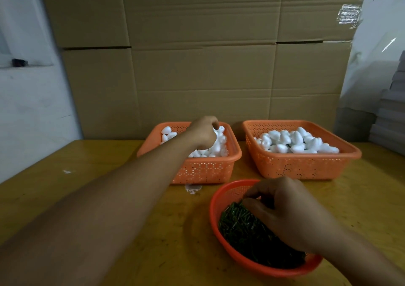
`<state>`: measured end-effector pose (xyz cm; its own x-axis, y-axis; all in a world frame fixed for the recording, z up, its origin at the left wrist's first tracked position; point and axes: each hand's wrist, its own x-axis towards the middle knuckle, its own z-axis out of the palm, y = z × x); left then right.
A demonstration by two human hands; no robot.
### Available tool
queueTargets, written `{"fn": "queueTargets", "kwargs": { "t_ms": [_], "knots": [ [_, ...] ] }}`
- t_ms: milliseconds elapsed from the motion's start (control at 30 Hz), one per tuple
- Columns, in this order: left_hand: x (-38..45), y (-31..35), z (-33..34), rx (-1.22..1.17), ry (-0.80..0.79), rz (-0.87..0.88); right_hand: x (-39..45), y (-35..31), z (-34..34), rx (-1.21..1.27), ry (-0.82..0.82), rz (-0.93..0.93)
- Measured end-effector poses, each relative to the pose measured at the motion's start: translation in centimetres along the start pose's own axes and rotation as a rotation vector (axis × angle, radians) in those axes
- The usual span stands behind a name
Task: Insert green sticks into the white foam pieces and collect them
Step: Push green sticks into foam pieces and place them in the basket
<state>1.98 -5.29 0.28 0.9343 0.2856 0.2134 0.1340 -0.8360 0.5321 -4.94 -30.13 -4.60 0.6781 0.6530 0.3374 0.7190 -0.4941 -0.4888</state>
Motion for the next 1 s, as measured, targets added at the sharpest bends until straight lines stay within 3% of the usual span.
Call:
{"fn": "queueTargets", "kwargs": {
  "t_ms": [167, 333, 500, 667, 800, 900, 1000],
  "knots": [
    [2.7, -1.3, 1.3, 0.281, -0.314, -0.018, -0.1, 0.2, -0.1, -0.025, -0.002, 0.001],
    [3.5, -2.0, 2.2, 0.378, -0.402, 0.016, -0.1, 0.3, -0.2, -0.043, 0.009, -0.003],
    [3.7, -2.1, 2.9, 0.406, -0.347, -0.006, -0.1, 0.3, -0.2, -0.045, 0.0, -0.003],
    [3.3, -1.9, 1.8, 0.241, -0.338, -0.004, -0.1, 0.4, -0.4, -0.061, -0.025, 0.005],
    [2.4, -1.3, 0.7, 0.119, -0.175, 0.076, 0.0, 0.3, -0.4, -0.079, -0.034, 0.008],
    [1.0, -0.7, 0.0, -0.028, -0.042, 0.115, 0.1, 0.3, -0.3, -0.11, -0.067, 0.025],
    [-1.2, -0.1, -0.7, -0.309, -0.03, 0.085, 0.1, 0.4, -0.4, -0.123, -0.082, 0.034]
  ]
}}
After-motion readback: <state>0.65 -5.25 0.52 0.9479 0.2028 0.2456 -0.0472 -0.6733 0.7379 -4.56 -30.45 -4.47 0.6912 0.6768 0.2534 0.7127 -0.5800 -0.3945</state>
